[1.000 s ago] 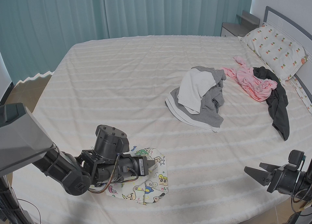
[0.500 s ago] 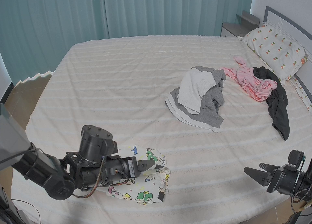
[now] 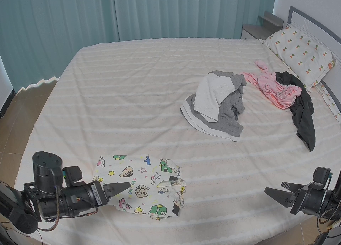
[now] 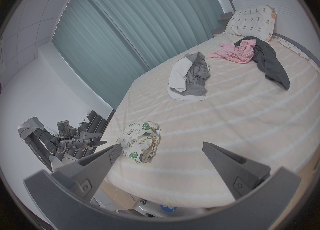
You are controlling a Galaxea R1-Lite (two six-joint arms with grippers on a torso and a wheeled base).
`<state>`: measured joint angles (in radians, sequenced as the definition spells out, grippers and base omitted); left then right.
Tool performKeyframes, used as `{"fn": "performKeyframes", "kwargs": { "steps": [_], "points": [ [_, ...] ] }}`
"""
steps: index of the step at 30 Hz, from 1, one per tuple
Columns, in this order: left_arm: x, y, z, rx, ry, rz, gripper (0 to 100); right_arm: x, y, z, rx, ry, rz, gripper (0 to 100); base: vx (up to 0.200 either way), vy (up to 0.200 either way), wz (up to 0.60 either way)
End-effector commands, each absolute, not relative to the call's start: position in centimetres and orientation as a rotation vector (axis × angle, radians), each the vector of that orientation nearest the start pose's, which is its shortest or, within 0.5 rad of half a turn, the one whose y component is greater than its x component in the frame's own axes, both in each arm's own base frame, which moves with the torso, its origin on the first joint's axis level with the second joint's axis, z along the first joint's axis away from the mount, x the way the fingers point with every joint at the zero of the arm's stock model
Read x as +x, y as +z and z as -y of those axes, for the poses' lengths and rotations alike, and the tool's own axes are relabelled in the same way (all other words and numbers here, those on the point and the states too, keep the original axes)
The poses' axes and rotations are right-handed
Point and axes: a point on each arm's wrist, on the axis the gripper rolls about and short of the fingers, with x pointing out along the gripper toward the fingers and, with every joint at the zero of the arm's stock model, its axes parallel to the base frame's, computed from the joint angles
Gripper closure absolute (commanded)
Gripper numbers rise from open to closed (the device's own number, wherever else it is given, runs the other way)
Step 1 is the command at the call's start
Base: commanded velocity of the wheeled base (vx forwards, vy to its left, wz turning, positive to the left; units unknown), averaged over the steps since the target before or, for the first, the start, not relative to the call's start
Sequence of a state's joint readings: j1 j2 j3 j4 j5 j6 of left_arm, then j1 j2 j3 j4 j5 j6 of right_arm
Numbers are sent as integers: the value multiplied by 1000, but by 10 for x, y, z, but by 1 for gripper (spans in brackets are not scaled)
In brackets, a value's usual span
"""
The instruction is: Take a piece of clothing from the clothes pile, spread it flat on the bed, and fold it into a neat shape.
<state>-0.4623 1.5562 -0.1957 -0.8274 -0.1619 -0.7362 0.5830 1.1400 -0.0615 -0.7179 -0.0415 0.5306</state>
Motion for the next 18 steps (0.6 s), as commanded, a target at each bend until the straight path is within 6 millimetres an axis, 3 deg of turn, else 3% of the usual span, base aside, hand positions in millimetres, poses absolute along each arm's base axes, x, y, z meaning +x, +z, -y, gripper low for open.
{"fn": "performKeyframes", "kwargs": {
  "steps": [1,9,12,15,16,18],
  "points": [
    [158,100,72,-680,-383,-683,0,100,116,-65,398,439,-496,0,0,0,0],
    [161,100,70,-731,-367,-697,0,102,112,-70,407,512,-559,0,0,0,0],
    [163,101,65,-746,-358,-684,0,111,113,-76,404,536,-588,0,0,200,0],
    [168,102,51,-792,-370,-670,0,146,116,-101,379,532,-623,0,0,200,0],
    [168,102,51,-792,-370,-670,0,146,116,-101,379,532,-623,0,0,200,0],
    [172,102,41,-820,-364,-665,0,178,110,-128,329,530,-658,0,0,200,0]
  ]
}}
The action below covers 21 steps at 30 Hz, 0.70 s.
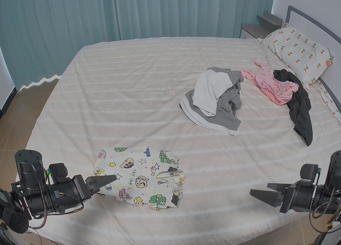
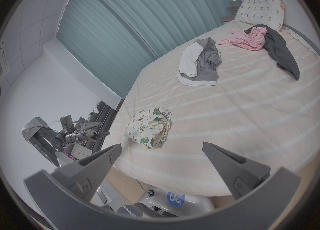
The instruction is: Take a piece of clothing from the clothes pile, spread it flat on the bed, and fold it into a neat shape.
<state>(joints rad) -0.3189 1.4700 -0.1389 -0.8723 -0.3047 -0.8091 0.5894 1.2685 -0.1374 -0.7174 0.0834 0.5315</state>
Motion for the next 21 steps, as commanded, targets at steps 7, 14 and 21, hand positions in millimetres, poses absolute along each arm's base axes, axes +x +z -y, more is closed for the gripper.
{"fn": "performKeyframes", "kwargs": {
  "steps": [7,14,21],
  "points": [
    [178,100,33,-839,-324,-662,0,250,83,-208,199,446,-667,0,0,200,0],
    [178,98,33,-833,-323,-667,0,280,68,-243,72,432,-781,0,0,57,0],
    [178,96,33,-832,-323,-668,0,304,23,-256,-130,321,-823,0,0,0,0]
  ]
}}
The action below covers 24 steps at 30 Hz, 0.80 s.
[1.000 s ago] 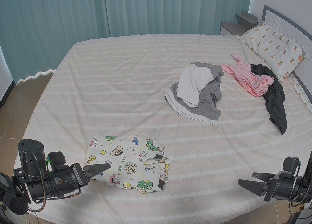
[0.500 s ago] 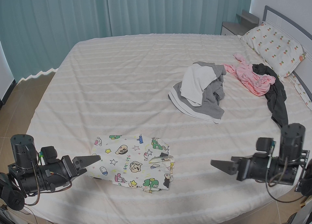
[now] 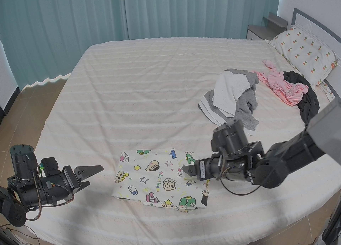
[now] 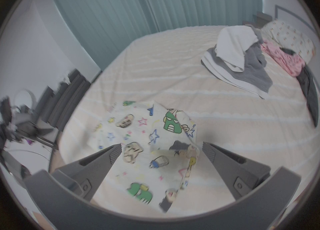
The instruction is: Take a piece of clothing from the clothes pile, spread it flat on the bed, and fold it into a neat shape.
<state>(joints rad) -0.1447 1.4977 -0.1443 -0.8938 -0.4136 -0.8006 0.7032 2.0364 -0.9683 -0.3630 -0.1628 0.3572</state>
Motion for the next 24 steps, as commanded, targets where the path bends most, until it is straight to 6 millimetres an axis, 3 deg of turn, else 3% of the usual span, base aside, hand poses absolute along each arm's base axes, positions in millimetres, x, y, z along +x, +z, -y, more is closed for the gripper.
{"fn": "performKeyframes", "kwargs": {
  "steps": [1,9,14,17,24],
  "points": [
    [178,96,33,-832,-323,-668,0,308,19,-258,-139,308,-816,0,0,0,0],
    [178,95,32,-833,-319,-668,0,324,8,-274,-222,287,-783,0,0,0,0],
    [178,95,32,-833,-319,-668,0,330,12,-278,-231,274,-753,0,0,0,0],
    [179,95,32,-835,-315,-666,0,334,15,-274,-242,243,-731,0,0,0,0],
    [179,95,31,-836,-311,-662,0,350,38,-245,-199,157,-694,0,0,0,0]
  ]
}}
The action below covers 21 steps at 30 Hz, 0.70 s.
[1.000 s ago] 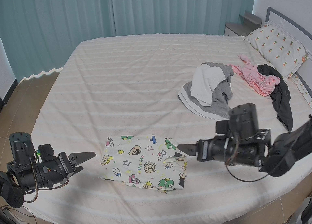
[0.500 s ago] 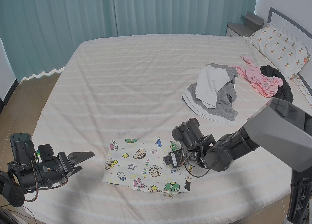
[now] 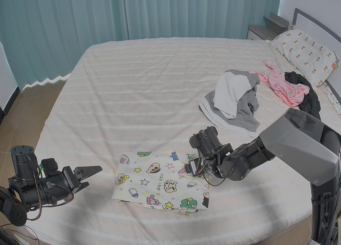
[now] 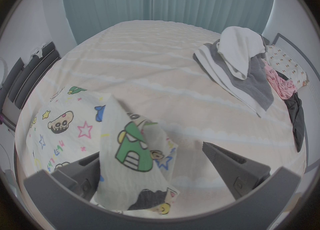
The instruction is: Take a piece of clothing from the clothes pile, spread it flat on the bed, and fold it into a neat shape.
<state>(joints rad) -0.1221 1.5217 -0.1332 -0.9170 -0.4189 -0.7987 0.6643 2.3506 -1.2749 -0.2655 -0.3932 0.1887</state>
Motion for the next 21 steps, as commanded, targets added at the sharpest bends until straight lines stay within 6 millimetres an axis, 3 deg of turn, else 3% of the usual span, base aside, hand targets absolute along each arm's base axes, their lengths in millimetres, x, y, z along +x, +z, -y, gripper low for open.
{"fn": "performKeyframes", "kwargs": {
  "steps": [1,6,14,21],
  "points": [
    [179,95,31,-836,-311,-664,0,351,42,-241,-189,150,-689,0,0,0,0],
    [179,95,30,-836,-310,-662,0,357,52,-227,-169,120,-673,0,0,0,0],
    [179,95,30,-836,-306,-664,0,372,52,-205,-142,60,-673,0,0,0,0],
    [182,91,29,-838,-294,-679,0,386,64,-193,-30,70,-572,0,0,0,0]
  ]
}}
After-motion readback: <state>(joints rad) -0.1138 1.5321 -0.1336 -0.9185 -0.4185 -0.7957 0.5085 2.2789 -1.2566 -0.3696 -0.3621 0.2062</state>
